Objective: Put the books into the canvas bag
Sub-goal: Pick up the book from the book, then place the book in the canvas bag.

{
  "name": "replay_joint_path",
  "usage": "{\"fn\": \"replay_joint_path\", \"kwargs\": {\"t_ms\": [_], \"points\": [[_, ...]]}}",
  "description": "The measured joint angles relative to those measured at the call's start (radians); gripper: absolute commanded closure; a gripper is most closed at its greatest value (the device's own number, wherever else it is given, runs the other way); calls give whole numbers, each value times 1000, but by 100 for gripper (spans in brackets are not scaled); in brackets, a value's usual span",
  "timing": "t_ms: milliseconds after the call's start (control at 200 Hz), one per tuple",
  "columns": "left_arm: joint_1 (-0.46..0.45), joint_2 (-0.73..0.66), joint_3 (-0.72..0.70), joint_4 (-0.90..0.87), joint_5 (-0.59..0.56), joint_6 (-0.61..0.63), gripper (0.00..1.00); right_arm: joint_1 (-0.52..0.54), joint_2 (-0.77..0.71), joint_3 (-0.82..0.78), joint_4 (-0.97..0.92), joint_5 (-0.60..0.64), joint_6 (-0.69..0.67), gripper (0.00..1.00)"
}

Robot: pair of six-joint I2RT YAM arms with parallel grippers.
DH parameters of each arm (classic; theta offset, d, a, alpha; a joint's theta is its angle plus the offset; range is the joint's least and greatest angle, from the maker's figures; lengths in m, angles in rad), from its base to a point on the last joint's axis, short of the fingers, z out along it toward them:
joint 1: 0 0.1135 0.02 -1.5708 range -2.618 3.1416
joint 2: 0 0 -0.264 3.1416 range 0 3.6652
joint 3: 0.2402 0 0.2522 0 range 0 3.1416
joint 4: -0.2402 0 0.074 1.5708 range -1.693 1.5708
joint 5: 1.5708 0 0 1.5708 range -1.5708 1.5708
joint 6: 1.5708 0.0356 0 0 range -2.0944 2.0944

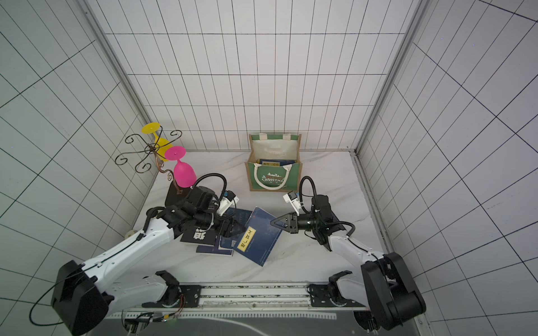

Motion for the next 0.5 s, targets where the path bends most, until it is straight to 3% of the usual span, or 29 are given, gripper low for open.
{"fn": "replay_joint_path", "kwargs": {"t_ms": [155,290,500], "points": [[100,-149,-26,8,-171,-51,3,0,-48,205,-210,97,-68,100],[119,-244,-35,19,-251,-61,3,-3,-24,441,-344,226,-86,100],[119,-273,-35,-1,-301,-58,3,-42,117,793,-408,441,-63,100]]}}
